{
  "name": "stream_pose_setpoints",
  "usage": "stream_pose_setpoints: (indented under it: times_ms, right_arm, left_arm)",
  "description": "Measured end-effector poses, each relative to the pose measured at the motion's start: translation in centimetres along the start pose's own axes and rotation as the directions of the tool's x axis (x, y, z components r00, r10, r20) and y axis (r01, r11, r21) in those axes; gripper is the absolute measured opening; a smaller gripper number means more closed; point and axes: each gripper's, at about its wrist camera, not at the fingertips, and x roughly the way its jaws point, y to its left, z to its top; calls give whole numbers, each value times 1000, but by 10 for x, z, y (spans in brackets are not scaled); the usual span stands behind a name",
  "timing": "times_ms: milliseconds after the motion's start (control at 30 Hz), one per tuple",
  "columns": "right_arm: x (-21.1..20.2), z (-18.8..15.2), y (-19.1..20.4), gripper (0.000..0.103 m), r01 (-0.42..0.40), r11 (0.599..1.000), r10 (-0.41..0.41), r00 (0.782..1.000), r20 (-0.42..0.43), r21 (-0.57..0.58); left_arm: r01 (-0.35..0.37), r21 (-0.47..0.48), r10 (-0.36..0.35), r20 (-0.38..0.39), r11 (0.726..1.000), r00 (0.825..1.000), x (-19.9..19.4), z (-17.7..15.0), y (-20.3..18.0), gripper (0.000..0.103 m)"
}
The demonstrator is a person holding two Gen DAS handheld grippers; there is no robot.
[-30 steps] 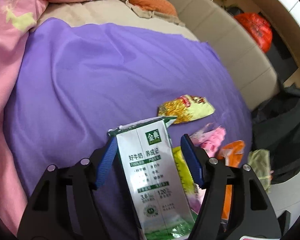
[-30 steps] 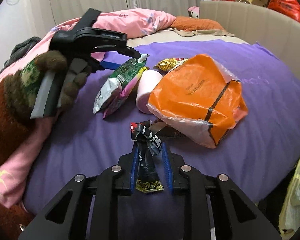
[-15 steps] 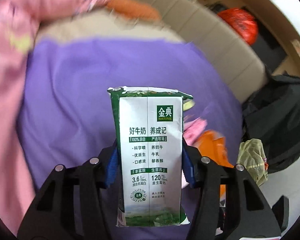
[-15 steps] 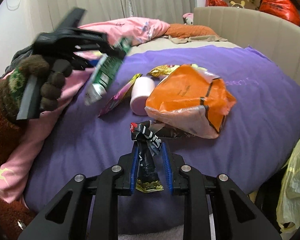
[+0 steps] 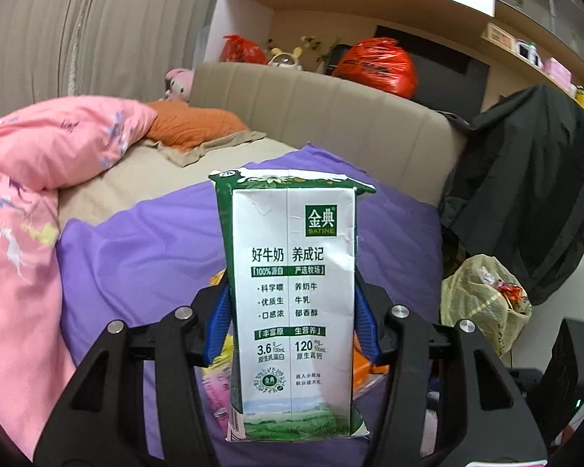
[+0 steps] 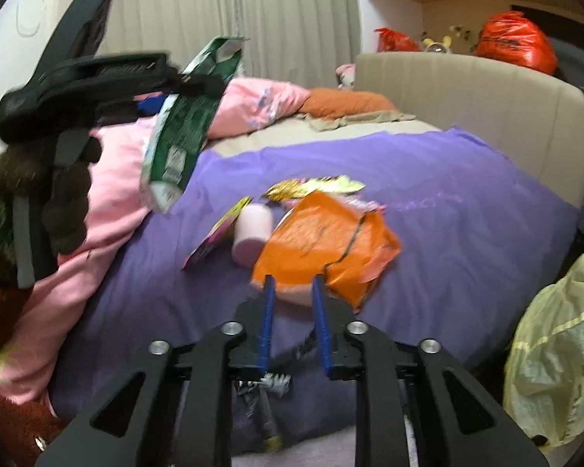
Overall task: Collect trash
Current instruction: 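Lift the milk carton with the left tool while the right tool lifts the black wrapper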
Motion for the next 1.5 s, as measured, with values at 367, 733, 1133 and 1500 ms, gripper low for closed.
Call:
stream_pose_setpoints:
  times_ms: [367,733,1133,1500]
  right_arm:
    - [-3,-19,-25,33,-75,996,78,994,-73,37]
    - [51,-60,5,41,-133,991,137,956,-258,33]
    - [30,-47,-12,28,-53,998,57,984,-169,31]
    - [15,-47,-46,28,-28,997,38,991,-129,72]
  left_arm:
    - [46,-38,-49,-72,998,996,8,-16,-5,50]
    - [24,-180,-42,-96,983,994,26,-65,31,51]
    - [-13,-135,-30,-308,991,951,71,-91,20,51]
    - [-24,-110,-23,-406,994,913,94,-89,15,51]
